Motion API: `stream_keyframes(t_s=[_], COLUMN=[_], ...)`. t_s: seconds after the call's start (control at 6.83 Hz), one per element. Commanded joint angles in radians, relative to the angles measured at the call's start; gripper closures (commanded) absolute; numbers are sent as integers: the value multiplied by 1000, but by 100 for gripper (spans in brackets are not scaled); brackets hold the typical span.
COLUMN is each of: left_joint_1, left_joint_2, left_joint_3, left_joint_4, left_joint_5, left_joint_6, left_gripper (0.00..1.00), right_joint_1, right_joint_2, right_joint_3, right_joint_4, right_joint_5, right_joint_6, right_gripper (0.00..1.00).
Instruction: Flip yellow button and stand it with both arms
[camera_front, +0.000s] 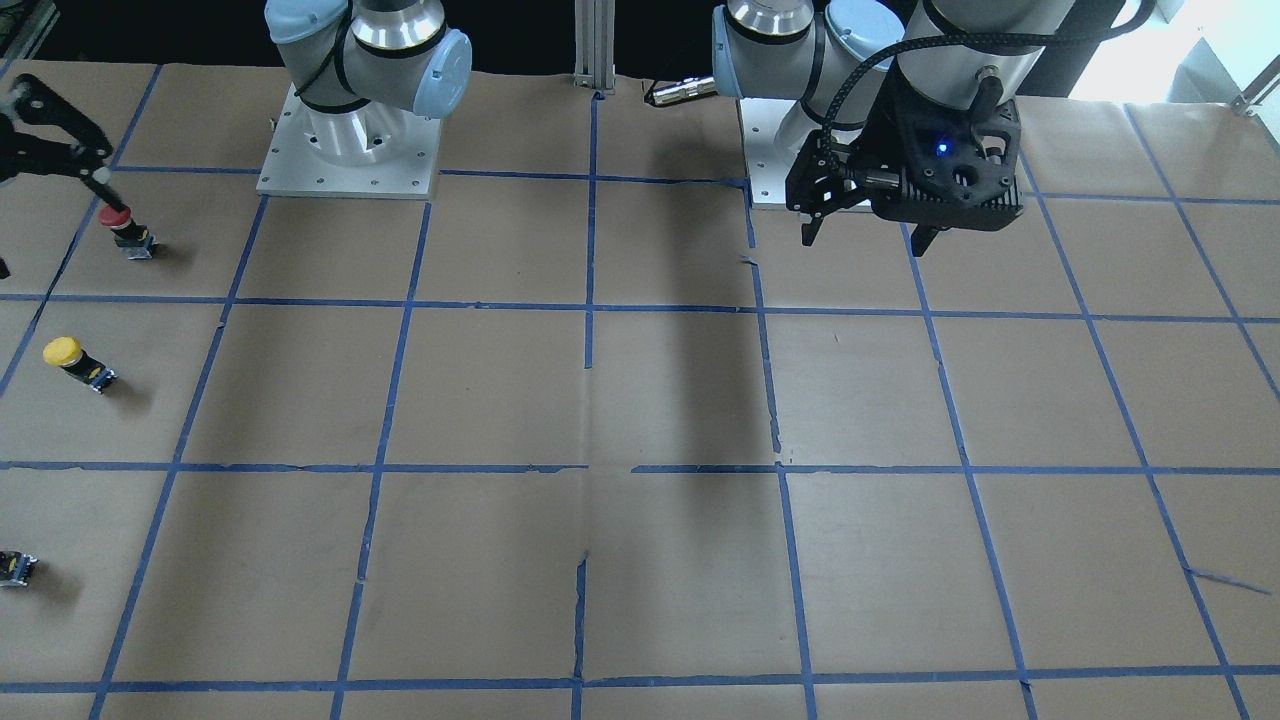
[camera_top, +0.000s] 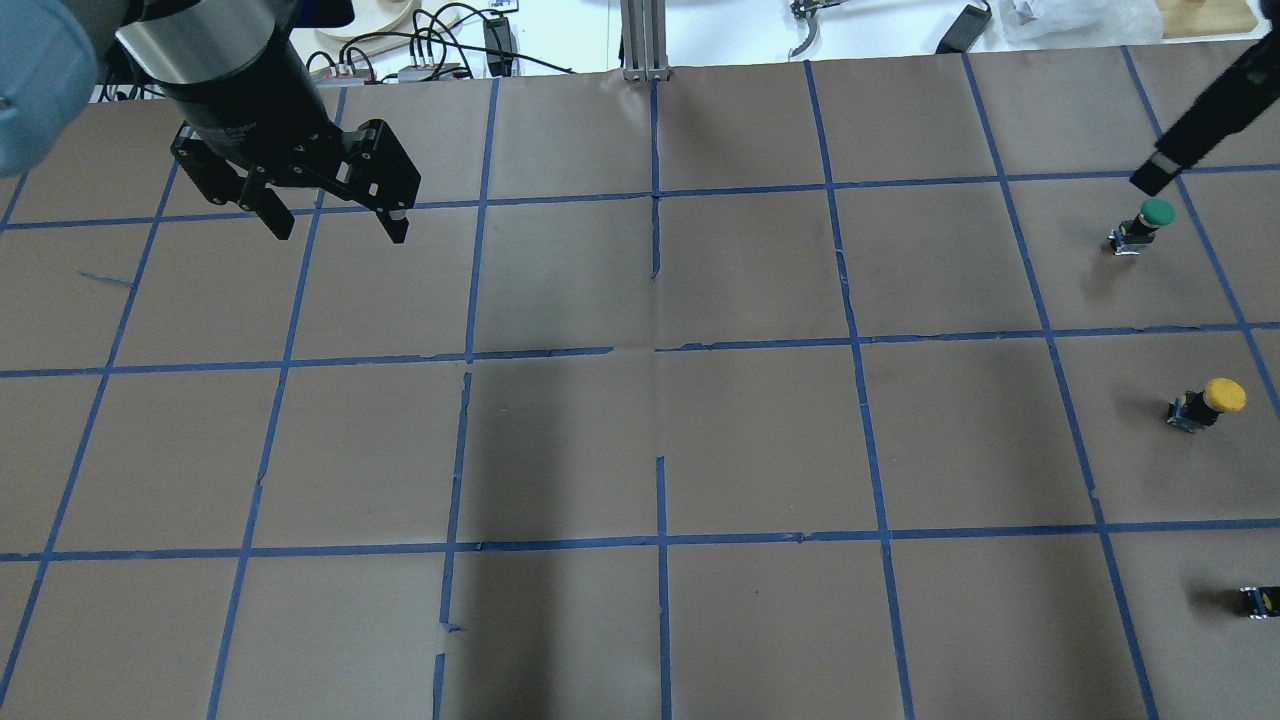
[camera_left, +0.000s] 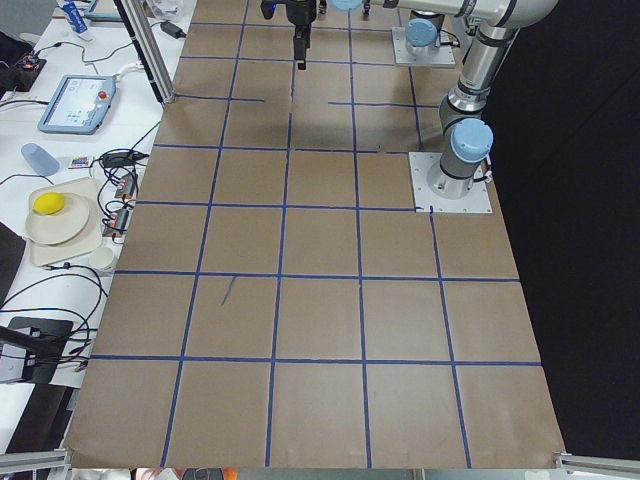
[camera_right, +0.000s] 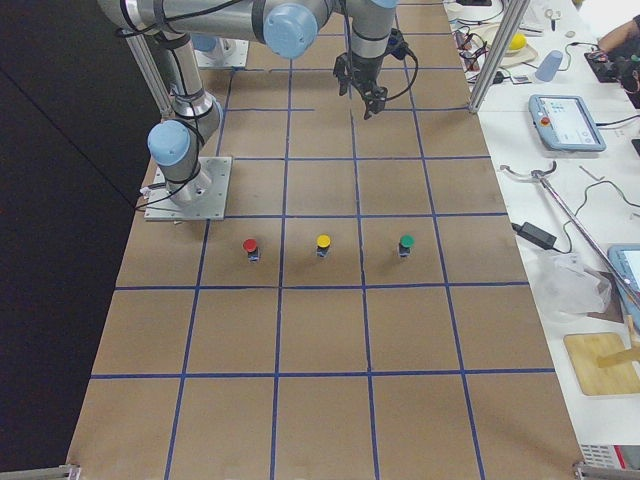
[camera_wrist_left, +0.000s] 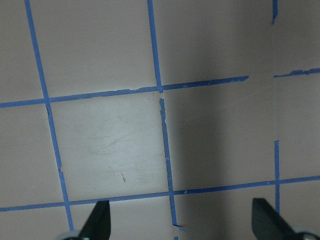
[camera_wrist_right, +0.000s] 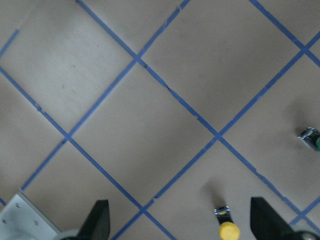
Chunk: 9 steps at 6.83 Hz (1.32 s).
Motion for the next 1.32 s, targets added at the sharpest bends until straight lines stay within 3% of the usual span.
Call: stream_keyframes(t_s=[0.0,0.15,0.44,1.17], left_joint_1=[0,0,0,-2], left_joint_2=[-1,0,0,0], left_joint_3=[0,0,-1,-9], left_joint_4=[0,0,0,0], left_joint_5=[0,0,-2,-3], left_joint_6=[0,0,0,0], left_gripper=[0,0,0,0], right_joint_1=[224,277,351,356], right_joint_2=[-9,-7,5,21], right_joint_3=[8,11,16,19], right_joint_4=[3,-3,-47,-115], right_joint_5=[-29,-108,-132,-128], right_joint_6=[536,720,953,966], right_gripper=[0,0,0,0])
